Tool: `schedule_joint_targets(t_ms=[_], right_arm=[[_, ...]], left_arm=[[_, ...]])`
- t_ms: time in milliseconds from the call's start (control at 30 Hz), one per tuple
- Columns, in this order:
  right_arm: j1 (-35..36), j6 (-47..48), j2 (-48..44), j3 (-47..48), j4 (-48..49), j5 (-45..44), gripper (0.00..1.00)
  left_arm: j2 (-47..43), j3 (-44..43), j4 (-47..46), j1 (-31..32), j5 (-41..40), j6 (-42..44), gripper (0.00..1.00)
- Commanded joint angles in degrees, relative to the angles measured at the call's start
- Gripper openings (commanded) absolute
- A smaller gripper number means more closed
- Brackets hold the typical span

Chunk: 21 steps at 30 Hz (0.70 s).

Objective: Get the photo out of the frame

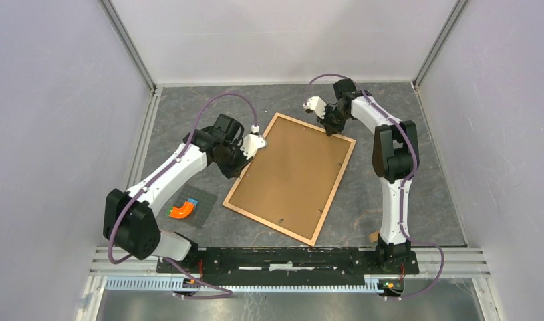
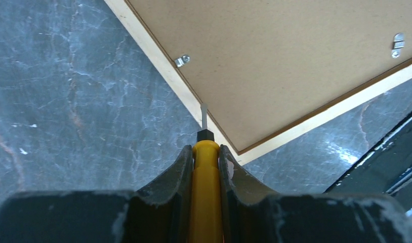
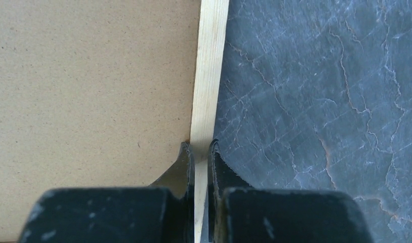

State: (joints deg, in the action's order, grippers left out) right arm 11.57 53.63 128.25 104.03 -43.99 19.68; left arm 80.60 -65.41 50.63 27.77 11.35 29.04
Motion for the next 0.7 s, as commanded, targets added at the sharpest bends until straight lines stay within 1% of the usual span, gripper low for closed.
schedule_joint_targets(t_ms=[0, 33, 100, 167, 233, 400, 500, 600, 667], right_arm=[[-0.1, 1.17, -1.17, 1.14, 5.43, 0.0, 0.13], [-0.06, 0.13, -1.24, 1.26, 5.59, 0.0, 0.19], [-0.09, -0.63, -1.37, 1.28, 4.71, 1.5, 0.28], [-0.04, -1.55, -1.59, 1.33, 3.61, 3.67, 0.38], [0.02, -1.18, -1.84, 1.1, 2.87, 5.09, 0.43], [-0.01, 0.69, -0.95, 0.73, 0.91, 3.14, 0.43], [0.0, 0.69, 0.17, -0.16, 0.58, 1.7, 0.4], [0.02, 1.52, 1.33, -0.42, 0.14, 1.94, 0.35], [0.03, 1.62, 2.06, 0.06, -0.63, 2.68, 0.27]], left_arm=[[1.56, -5.02, 1.39, -0.08, -2.08, 6.52, 0.02], [2.02, -5.46, 1.33, -0.08, -2.17, 6.47, 0.02], [2.61, -5.87, 0.79, -0.08, -1.99, 6.58, 0.02], [2.85, -5.62, 1.07, -0.01, 0.03, 9.17, 0.02], [3.19, -5.23, 2.1, 0.09, 2.75, 13.47, 0.02], [6.46, -5.08, 0.6, 0.37, 3.7, 20.64, 0.02], [8.99, -7.15, 0.0, 0.69, 4.73, 20.57, 0.02], [10.18, -8.49, 0.77, 1.47, 5.01, 23.54, 0.02], [10.98, -8.88, 0.16, 2.09, 3.93, 24.91, 0.02]])
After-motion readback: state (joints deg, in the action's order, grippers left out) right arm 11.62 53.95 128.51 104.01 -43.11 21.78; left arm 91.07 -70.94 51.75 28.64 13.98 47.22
